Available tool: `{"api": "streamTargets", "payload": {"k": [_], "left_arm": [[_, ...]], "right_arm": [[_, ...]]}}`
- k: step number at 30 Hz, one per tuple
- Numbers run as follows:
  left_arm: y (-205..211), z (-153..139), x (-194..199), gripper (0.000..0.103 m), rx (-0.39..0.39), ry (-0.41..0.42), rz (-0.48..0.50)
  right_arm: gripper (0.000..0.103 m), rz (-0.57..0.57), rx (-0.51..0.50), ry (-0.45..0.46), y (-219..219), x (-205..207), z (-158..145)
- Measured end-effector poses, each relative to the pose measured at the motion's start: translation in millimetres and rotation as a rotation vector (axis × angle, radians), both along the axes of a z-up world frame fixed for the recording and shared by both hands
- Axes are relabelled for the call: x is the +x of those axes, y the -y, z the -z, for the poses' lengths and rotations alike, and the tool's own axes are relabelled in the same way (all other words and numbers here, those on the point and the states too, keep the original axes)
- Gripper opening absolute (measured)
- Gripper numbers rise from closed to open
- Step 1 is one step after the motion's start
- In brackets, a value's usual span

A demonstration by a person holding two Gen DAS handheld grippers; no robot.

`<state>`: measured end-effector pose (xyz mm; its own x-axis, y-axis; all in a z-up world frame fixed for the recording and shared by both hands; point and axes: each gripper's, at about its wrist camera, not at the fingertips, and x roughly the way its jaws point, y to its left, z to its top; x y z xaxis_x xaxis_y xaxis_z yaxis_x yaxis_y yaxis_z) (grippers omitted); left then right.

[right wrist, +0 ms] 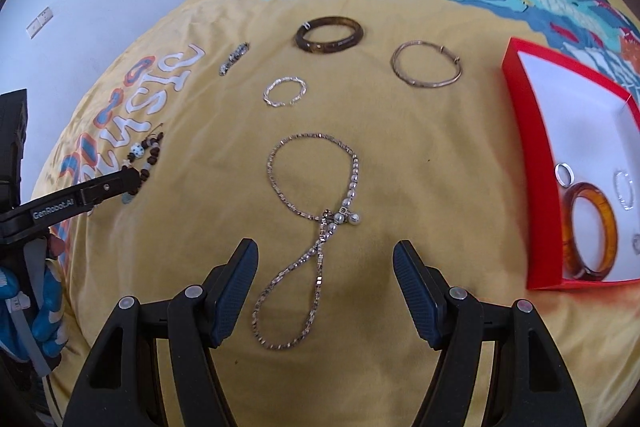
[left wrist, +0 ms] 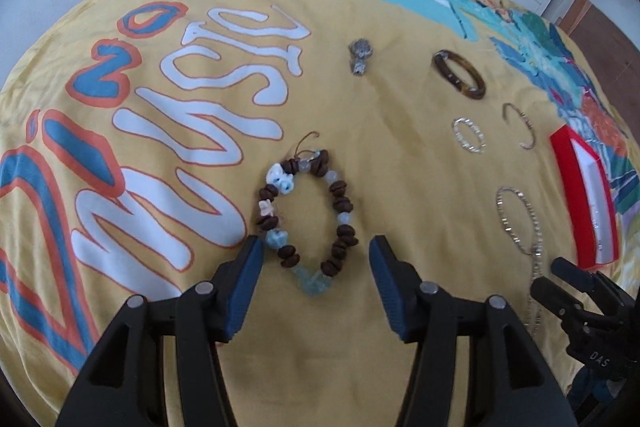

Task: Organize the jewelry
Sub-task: 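Grasp the beaded bracelet with the left tool while the right tool grasps the silver chain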

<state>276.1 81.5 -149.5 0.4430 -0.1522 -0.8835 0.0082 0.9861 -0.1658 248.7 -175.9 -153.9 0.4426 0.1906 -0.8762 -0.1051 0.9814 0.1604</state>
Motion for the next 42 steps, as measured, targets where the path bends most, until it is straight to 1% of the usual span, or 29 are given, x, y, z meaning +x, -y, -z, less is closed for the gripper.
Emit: {"api": "streamTargets", "payload": {"k": [4,8,10,12,13,15,16,17,18,19,20,22,23,24,28,33,38,42], "left_arm": [[1,7,5,0.053,0.002,0.002,-0.012],[-2,10,11,0.053,-0.014,0.013,-0.035],[-2,10,15,0.053,-0.006,0.018,-0.045],[1,10,17,0.052,0.011,0.025,-0.051],[2,10,18,0.050,0.017,0.028,-0.054],[4,10,18,0.037,0.041,0.033,-0.061],[4,10,17,0.034,0.051,0.035,-0.065],[3,9,17,0.024,0.057,0.037,-0.068],[2,8,17,0.019,0.064,0.036,-0.072],[1,8,16,0.017,0.062,0.034,-0.073],[0,7,16,0.013,0.058,0.031,-0.074],[1,5,14,0.011,0.062,0.030,-0.066],[2,4,13,0.011,0.069,0.030,-0.058],[3,2,13,0.011,0.072,0.032,-0.053],[3,-8,5,0.010,0.065,0.047,-0.048],[1,-28,-6,0.010,0.048,0.082,-0.048],[-2,-55,-21,0.010,0.037,0.125,-0.046],[-5,-82,-38,0.010,0.021,0.170,-0.046]], "right_arm": [[0.069,-0.004,-0.001,-0.020,-2,5,14],[0.070,-0.009,-0.002,-0.007,-4,11,19],[0.063,-0.014,-0.004,0.003,-6,14,19],[0.050,-0.020,-0.006,0.016,-7,17,18],[0.046,-0.021,0.001,0.018,-6,18,17],[0.031,-0.021,0.015,0.018,-4,20,17],[0.028,-0.020,0.027,0.015,-2,21,17],[0.024,-0.018,0.040,0.011,0,21,17],[0.020,-0.017,0.052,0.007,2,20,17],[0.018,-0.015,0.060,0.004,4,18,17],[0.014,-0.014,0.066,0.003,6,17,16],[0.014,-0.017,0.077,-0.003,5,14,15],[0.012,-0.022,0.077,-0.003,4,12,13],[0.007,-0.025,0.077,-0.002,4,9,11],[0.006,-0.032,0.077,0.014,2,-1,0],[0.006,-0.035,0.072,0.045,1,-17,-21],[0.006,-0.036,0.062,0.091,-2,-32,-48],[0.006,-0.043,0.052,0.141,-7,-49,-76]]}}
